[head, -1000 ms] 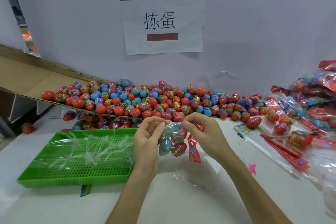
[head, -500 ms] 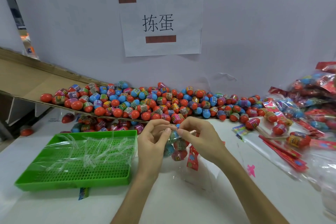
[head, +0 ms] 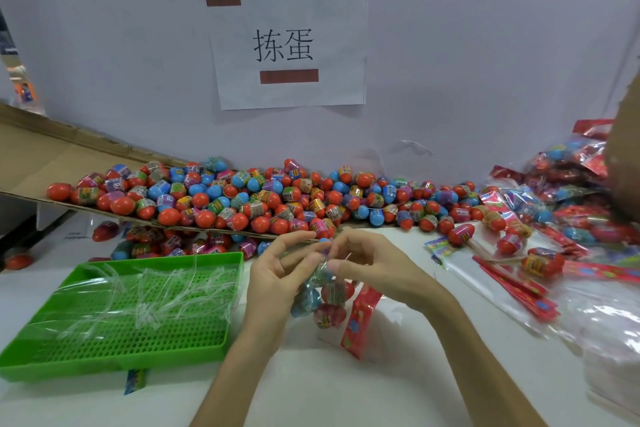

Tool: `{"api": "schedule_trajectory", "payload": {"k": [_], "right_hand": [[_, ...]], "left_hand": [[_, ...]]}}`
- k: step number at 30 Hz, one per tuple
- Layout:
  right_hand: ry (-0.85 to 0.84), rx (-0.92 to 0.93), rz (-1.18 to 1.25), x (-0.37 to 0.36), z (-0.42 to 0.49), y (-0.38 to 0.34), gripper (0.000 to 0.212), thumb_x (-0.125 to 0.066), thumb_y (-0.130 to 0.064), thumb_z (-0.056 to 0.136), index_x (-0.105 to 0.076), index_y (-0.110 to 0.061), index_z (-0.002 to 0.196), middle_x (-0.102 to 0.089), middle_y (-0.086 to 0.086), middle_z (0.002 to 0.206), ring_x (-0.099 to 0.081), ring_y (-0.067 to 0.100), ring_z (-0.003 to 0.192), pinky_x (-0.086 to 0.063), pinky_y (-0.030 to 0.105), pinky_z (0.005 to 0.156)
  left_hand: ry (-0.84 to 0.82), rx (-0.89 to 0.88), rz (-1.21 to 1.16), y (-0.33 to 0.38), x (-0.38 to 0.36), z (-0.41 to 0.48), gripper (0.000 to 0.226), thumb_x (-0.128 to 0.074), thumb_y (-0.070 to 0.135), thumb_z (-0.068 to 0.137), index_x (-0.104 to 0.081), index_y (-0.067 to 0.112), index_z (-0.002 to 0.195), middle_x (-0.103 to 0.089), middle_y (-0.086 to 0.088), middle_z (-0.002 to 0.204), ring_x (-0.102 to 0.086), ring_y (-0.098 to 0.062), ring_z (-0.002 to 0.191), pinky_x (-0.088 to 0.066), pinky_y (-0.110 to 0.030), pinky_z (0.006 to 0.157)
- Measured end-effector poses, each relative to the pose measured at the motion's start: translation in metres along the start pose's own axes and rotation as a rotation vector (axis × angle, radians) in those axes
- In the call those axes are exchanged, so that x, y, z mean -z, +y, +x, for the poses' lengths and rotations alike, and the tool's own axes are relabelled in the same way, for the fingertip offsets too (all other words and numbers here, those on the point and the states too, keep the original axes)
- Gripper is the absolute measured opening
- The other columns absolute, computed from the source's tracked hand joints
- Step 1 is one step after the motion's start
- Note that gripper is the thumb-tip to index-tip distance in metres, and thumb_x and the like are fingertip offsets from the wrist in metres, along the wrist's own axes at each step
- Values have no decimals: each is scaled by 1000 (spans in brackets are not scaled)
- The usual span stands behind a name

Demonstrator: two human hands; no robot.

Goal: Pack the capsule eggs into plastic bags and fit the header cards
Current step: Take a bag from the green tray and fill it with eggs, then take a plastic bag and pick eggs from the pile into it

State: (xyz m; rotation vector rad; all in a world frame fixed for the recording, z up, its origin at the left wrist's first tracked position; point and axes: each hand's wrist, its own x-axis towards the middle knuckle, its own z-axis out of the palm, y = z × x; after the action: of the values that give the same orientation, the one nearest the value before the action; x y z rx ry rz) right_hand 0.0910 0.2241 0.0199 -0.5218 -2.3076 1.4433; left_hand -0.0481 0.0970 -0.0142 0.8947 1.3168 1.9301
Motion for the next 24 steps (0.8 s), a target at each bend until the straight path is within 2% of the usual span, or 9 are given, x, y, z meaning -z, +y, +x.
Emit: {"api": "schedule_trajectory", "payload": {"k": [3,5,9,10,12,15,18,21,24], "right_hand": [[-119,-65,-44,6,-4,1,25,-76,-39,89,-67,-35,112,-71,-6,94,-68,7,80,-54,22,72],[-172,-76,-77,10,-5,4,23,-73,-36,92,-71,-31,114,-72,-6,95,-65,2,78,-50,16,70],[-214,-127,19,32,-12,9,18,-74,-27,92,-75,-21,109,-70,3,93,-62,9,74,-49,16,62],[-146,-100,89,41,-14,10,18,-74,-25,91,-74,-19,108,-70,2,93,-63,12,76,-51,19,63],[191,34,432,60,-16,11,21,-71,-21,92,-72,-16,113,-73,3,99,-69,19,85,-57,27,72],[747,298,987,90,-25,14,37,-49,-16,107,-48,-21,144,-69,11,128,-71,29,110,-61,37,82],[931,257,867,100,-31,22,51,-48,-18,107,-32,-24,155,-63,10,138,-71,27,113,-59,39,91],[946,60,648,85,-23,21,40,-57,-15,103,-50,-21,141,-73,9,118,-75,26,91,-59,32,79],[834,-57,359,66,-12,20,22,-57,-8,101,-66,-18,119,-76,7,100,-73,18,75,-54,25,65]], "left_hand": [[12,-10,76,-1,1,1,46,-83,20,77,-68,14,120,-77,-7,118,-73,-28,112,-60,-44,91],[53,14,40,-3,2,2,46,-85,23,80,-67,14,121,-76,-3,121,-72,-24,114,-58,-47,93],[192,56,-29,-5,11,8,23,-65,25,95,-67,16,116,-76,0,121,-73,-26,112,-54,-48,96],[220,71,-38,-6,14,9,17,-61,23,100,-67,16,114,-76,-1,119,-74,-28,109,-55,-48,95],[253,107,-66,-6,16,12,14,-54,19,105,-67,16,110,-78,-3,116,-76,-31,103,-60,-47,90],[261,147,-75,-5,14,13,18,-50,19,107,-67,16,108,-78,-5,114,-77,-31,97,-58,-47,85],[240,162,-46,-6,9,15,22,-46,21,109,-68,14,108,-79,-4,110,-78,-28,93,-55,-47,85],[188,168,78,-8,9,12,22,-50,20,107,-71,15,109,-79,-1,109,-78,-24,96,-56,-46,86],[137,86,314,-9,6,4,19,-59,16,104,-76,24,99,-79,7,105,-76,-17,96,-57,-42,83]]}}
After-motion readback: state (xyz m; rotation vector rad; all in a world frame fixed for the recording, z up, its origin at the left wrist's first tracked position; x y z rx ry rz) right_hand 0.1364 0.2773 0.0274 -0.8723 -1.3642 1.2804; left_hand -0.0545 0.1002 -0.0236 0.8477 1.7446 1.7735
